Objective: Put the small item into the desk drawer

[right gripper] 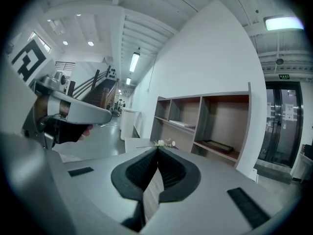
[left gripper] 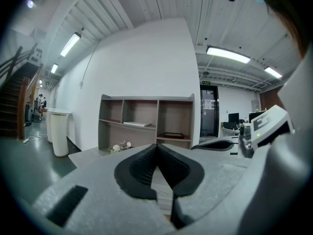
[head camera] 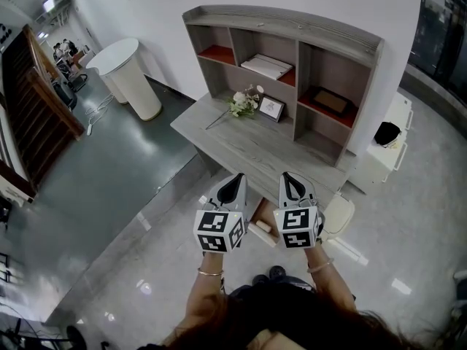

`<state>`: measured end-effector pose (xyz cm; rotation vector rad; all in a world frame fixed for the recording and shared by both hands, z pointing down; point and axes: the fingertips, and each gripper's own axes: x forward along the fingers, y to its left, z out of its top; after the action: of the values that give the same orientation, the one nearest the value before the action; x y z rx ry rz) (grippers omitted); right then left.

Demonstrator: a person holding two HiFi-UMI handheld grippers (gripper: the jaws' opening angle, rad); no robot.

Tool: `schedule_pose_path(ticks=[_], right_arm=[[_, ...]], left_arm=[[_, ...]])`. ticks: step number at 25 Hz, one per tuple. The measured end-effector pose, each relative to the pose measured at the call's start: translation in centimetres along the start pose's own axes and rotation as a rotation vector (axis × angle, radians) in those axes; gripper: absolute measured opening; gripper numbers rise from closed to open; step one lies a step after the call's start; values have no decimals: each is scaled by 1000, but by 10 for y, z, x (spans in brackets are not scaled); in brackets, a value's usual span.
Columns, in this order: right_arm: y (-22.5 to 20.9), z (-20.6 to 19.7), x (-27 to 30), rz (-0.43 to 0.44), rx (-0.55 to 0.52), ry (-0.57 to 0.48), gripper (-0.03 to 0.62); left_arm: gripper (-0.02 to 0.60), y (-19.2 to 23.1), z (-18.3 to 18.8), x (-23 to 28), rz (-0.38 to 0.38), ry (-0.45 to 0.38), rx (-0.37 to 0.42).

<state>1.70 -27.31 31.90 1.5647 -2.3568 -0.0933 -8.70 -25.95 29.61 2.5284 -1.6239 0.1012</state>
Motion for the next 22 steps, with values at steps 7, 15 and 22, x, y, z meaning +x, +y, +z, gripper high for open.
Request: schedule_pose_path(ticks=[7, 15, 22], right_arm=[[4, 7, -9, -10, 26, -26, 2], [3, 14, -20, -18, 27, -40, 2], [3, 15, -27, -20, 32, -42, 2]], left_arm=[[15, -2, 5, -7, -5, -18, 6], [15, -4, 5, -16, -6, -26, -5], [15, -7, 4, -20, -12, -26, -9]])
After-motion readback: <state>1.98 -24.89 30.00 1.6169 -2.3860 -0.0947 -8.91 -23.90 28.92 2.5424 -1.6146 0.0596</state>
